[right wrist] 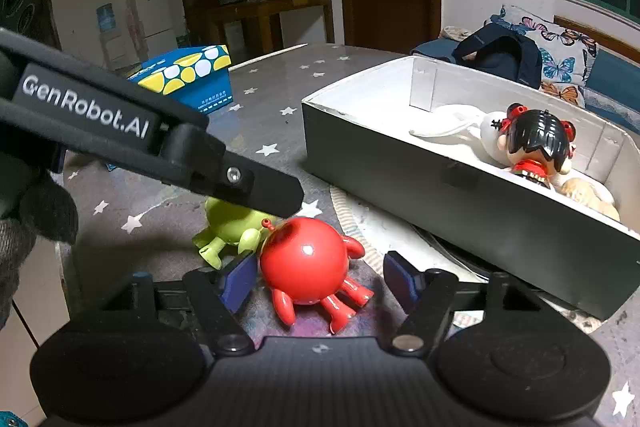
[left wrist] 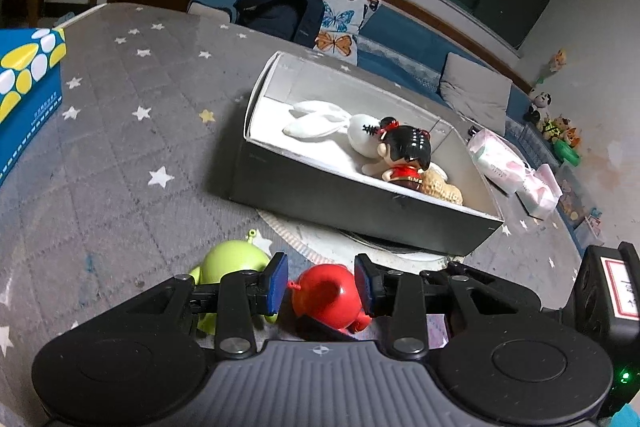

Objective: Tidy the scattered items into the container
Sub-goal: 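Reach both tools down toward the red round legged figure on the table, then close both tools on the red round figure, then lift the red figure over the box rim and lower it beside the doll, then open both tools to release the red figure inside the box, then withdraw both tools and reach toward the green alien figure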

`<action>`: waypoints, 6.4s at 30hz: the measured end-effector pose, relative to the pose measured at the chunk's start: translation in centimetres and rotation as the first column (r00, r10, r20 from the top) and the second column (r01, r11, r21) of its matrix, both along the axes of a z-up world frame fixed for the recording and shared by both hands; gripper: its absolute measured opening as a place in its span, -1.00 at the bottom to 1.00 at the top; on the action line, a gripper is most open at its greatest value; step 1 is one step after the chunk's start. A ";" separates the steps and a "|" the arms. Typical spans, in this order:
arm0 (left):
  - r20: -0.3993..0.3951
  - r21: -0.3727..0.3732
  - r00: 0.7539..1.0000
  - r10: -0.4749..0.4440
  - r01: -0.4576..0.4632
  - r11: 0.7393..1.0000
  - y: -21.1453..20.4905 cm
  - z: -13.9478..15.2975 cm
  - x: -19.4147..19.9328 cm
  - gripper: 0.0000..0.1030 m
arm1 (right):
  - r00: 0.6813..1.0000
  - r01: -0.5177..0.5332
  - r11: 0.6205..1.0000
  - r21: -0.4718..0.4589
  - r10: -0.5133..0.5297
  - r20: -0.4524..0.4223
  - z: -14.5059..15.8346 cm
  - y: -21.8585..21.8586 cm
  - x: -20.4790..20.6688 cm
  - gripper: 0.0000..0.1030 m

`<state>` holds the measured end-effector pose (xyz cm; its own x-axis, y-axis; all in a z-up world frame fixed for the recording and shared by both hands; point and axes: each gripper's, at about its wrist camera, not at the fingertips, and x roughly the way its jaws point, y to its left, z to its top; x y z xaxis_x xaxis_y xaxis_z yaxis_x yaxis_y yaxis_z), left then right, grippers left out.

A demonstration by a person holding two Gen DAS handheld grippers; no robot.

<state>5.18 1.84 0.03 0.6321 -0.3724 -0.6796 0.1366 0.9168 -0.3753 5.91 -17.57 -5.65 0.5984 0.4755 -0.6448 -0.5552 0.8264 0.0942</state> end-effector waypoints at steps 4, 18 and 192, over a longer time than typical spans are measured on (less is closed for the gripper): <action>-0.013 -0.002 1.000 0.002 -0.003 1.000 -0.1 -0.3 0.1 -0.25 | 1.000 -0.008 1.000 0.004 0.008 -0.010 -0.2 0.1 0.2 0.23; -0.036 -0.005 0.999 -0.010 0.010 1.000 -0.9 -1.3 0.6 -0.23 | 1.000 0.007 1.000 0.030 -0.007 -0.024 -0.2 -0.4 0.0 0.04; 0.058 -0.005 0.997 0.048 -0.047 0.999 1.0 2.8 10.9 -0.19 | 0.994 0.109 0.991 -0.078 -0.109 -0.003 3.6 -0.7 13.3 0.08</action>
